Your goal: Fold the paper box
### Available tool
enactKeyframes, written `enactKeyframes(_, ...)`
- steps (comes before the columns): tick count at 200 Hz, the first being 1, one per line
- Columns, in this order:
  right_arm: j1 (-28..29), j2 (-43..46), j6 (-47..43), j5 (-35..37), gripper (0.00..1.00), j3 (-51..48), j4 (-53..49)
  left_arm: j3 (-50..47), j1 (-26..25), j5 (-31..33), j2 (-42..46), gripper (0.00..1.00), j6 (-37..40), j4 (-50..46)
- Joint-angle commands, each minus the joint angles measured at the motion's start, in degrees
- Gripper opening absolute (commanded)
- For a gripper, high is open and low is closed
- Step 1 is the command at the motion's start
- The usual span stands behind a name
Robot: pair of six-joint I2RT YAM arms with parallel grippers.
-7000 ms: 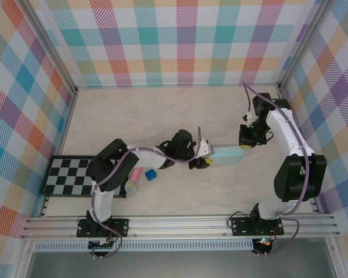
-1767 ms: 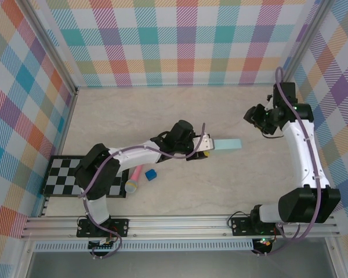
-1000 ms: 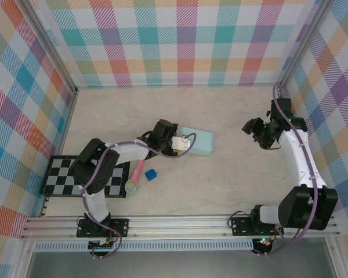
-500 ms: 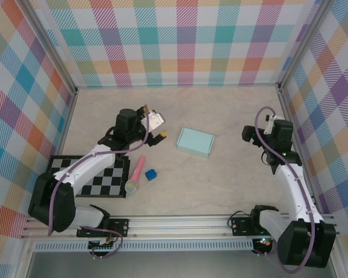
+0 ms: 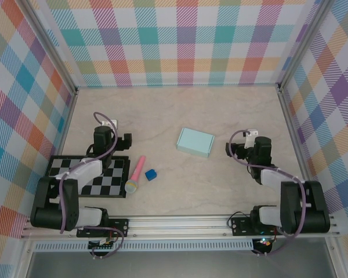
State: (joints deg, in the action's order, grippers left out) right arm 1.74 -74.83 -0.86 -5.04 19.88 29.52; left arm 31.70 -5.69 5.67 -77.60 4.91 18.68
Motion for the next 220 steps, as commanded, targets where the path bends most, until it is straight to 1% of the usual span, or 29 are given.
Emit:
enactKeyframes(1, 0.9, -6.2, -2.8, 1.6, 1.00, 2.7, 13.3, -2.5, 0.6, 4.6, -4.9, 1.00, -4.1, 13.2)
enactKeyframes(8, 0.9, -9.5, -2.0, 3.4, 1.00, 2.7, 16.2, -3.4, 1.0, 5.7, -7.1, 1.00, -4.8, 16.3)
enactKeyframes(19, 0.5, -13.3, -0.8, 4.9, 1.00, 1.3, 23.2, -4.6, 1.0, 3.3, -10.8, 1.00, -3.7, 21.9)
enactKeyframes(27, 0.5, -11.9, -1.1, 4.4, 1.00, 1.7, 19.7, -5.4, 1.0, 1.3, -10.3, 1.00, -3.1, 22.0)
enactKeyframes(36, 0.5, -12.7, -1.4, 3.9, 1.00, 0.8, 23.0, -6.5, 1.0, 1.9, -11.3, 1.00, -3.5, 24.9)
enactKeyframes(45, 0.4, -12.3, -0.8, 5.1, 1.00, 1.6, 20.4, -8.0, 1.4, 1.7, -12.5, 1.00, -3.7, 28.9)
enactKeyframes(52, 0.2, -12.6, 0.4, 6.6, 1.00, 2.1, 20.4, -7.4, 1.5, 2.0, -12.1, 1.00, -3.9, 27.0)
enactKeyframes(57, -0.2, -12.3, 1.1, 7.3, 1.00, 2.5, 18.8, -7.6, 1.5, 2.1, -12.3, 1.00, -3.8, 27.9)
enactKeyframes(64, -0.4, -12.7, 1.7, 8.3, 1.00, 2.2, 20.0, -7.5, 1.5, 2.1, -12.2, 1.00, -3.8, 27.5)
enactKeyframes(81, -0.4, -12.5, 1.9, 8.4, 1.00, 2.3, 19.5, -7.7, 1.5, 2.1, -12.2, 1.00, -3.8, 27.7)
enactKeyframes(89, -0.6, -12.7, 3.1, 10.5, 1.00, 3.2, 17.9, -7.7, 1.5, 2.0, -12.2, 1.00, -3.7, 27.8)
enactKeyframes(94, -1.0, -12.5, 3.3, 9.6, 1.00, 3.0, 17.9, -7.7, 1.5, 2.0, -12.2, 1.00, -3.7, 27.9)
enactKeyframes(153, -0.9, -12.5, 2.5, 8.4, 1.00, 3.6, 17.1, -7.9, 1.2, 2.1, -12.0, 1.00, -3.6, 28.0)
enactKeyframes(170, -1.1, -12.6, 1.6, 5.5, 1.00, 4.4, 15.8, -7.9, 1.2, 2.1, -12.1, 1.00, -3.6, 27.9)
enactKeyframes(220, -1.1, -12.6, 1.6, 5.4, 1.00, 4.4, 15.7, -7.9, 1.3, 2.1, -12.1, 1.00, -3.6, 27.9)
